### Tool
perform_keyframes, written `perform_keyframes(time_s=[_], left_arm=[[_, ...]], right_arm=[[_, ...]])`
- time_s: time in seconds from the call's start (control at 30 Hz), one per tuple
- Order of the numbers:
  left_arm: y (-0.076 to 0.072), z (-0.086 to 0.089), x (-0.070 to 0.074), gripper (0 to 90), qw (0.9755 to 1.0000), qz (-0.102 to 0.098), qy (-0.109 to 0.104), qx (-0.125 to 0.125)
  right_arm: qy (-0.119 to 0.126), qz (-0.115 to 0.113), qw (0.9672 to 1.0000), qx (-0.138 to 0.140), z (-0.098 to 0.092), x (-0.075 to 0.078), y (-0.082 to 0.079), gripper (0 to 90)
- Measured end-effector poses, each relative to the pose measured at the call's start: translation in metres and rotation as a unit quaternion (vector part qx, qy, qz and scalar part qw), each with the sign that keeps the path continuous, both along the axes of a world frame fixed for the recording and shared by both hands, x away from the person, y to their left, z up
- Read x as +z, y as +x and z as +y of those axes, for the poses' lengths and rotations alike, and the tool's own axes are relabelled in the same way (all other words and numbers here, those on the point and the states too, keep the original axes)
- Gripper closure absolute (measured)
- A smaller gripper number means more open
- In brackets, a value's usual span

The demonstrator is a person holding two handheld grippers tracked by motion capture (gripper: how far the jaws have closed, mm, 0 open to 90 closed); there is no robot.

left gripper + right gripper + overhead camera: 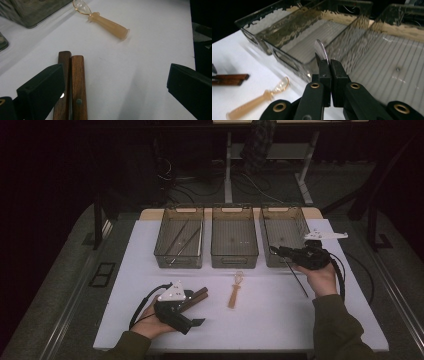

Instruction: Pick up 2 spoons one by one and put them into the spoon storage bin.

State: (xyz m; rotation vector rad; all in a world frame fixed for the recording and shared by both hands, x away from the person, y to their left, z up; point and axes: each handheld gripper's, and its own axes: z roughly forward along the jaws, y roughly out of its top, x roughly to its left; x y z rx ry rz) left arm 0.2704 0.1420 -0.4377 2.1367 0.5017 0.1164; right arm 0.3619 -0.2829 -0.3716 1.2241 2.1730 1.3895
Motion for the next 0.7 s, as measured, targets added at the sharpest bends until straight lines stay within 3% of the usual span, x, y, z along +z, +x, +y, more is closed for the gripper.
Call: perform_keyframes(time_s=[0.7], left_arm=[[0.0, -0.001, 0.001, 0.0, 1.0, -0.004, 0.003, -0.003]], right_arm=[[0.015, -0.029, 0.9993, -0.021, 0.045, 0.034, 0.043, 87.7]])
